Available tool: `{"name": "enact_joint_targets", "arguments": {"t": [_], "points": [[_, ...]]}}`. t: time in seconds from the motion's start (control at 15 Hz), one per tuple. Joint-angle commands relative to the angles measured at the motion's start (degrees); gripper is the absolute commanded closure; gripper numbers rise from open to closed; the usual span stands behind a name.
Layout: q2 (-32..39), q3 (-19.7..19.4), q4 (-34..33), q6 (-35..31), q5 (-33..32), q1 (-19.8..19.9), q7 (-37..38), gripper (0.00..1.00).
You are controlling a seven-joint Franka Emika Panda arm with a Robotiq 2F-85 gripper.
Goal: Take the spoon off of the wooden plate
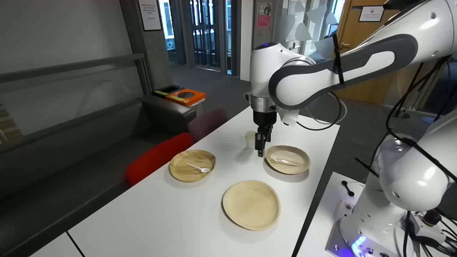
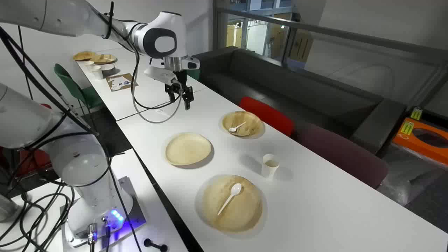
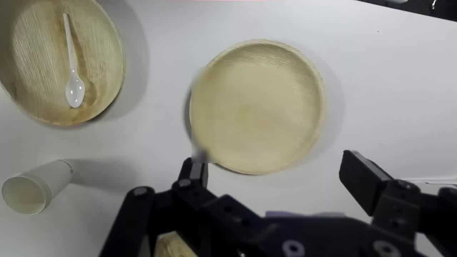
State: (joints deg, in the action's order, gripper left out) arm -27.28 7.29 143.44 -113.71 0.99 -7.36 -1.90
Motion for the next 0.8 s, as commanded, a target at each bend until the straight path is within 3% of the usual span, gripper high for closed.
{"name": "enact_joint_targets", "arguments": {"t": [0.0,0.27,0.73], "points": [[0.11,-0.27,-0.09,0.11,-0.14,-0.3,0.13,0.0],[2.2,-1.64,-1.41,-3.36,-4.31,2.45,-0.28,0.0],[13.42,-12.8,-7.69,-7.53,-5.64,8.75,-11.14,0.0]]}}
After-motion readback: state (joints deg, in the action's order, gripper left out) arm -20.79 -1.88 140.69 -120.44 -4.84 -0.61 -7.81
